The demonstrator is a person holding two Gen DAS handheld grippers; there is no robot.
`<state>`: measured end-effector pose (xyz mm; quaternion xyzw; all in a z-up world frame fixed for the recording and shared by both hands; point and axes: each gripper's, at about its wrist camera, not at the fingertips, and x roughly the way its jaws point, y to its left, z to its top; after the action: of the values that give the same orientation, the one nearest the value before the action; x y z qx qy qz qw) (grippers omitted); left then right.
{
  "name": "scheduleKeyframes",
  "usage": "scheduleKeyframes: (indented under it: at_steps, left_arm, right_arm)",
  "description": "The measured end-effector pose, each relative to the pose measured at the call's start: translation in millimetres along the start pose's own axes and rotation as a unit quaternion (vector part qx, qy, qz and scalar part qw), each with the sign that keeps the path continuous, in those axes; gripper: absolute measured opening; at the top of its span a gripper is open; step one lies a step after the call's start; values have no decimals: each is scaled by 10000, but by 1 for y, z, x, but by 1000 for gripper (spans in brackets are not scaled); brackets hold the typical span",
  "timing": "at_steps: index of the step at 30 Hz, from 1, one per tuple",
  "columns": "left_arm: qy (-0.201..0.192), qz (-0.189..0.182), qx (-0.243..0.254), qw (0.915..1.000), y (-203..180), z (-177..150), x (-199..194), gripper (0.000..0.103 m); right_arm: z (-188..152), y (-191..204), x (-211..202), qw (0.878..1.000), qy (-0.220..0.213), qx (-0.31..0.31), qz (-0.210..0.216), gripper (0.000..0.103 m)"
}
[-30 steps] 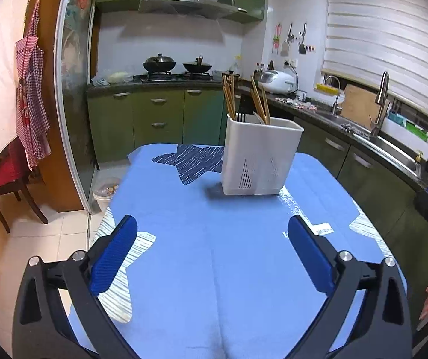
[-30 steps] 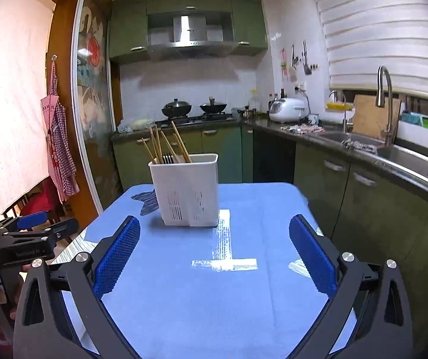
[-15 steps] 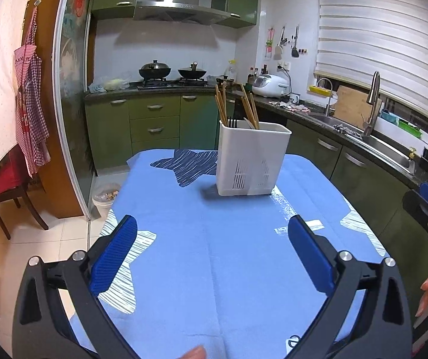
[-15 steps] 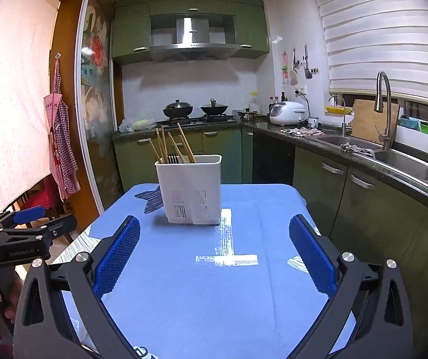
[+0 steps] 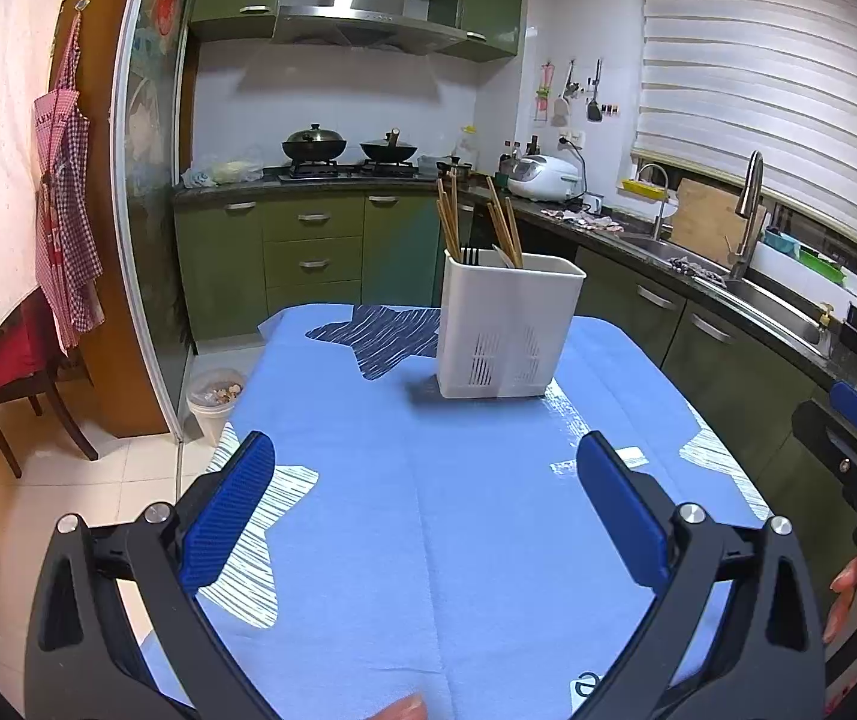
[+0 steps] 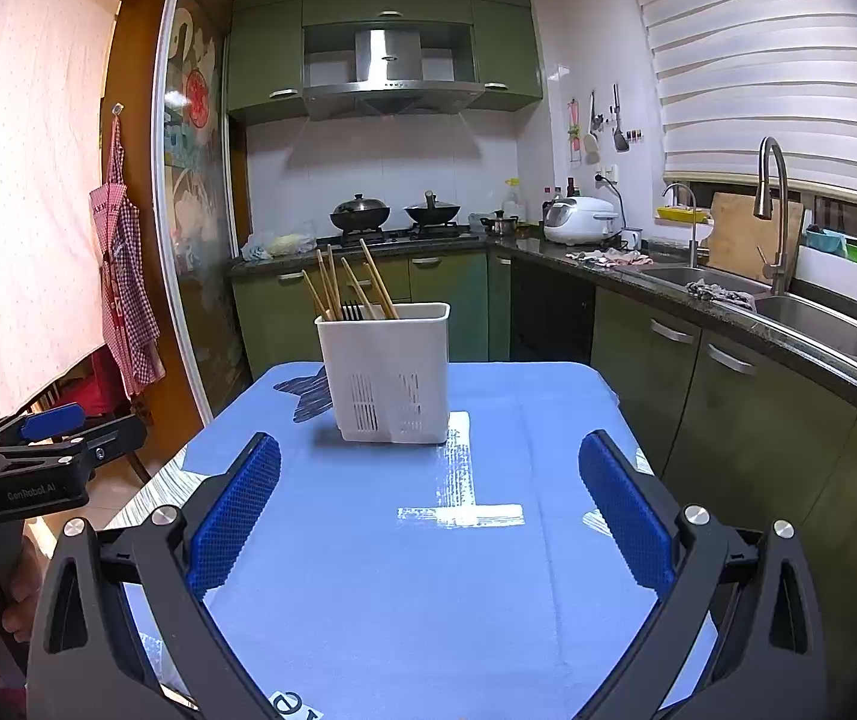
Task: Organize utensils
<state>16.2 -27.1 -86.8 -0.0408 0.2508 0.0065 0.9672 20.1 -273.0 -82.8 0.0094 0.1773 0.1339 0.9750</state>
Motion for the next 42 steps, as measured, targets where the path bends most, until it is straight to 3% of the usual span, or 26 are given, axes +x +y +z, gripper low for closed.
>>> scheduleKeyframes:
  at_steps: [42]
  left_arm:
    - [61,59,171,9998,-6,1,2,96]
  right_arm:
    - [-6,0,8,10000,59,10,11,98]
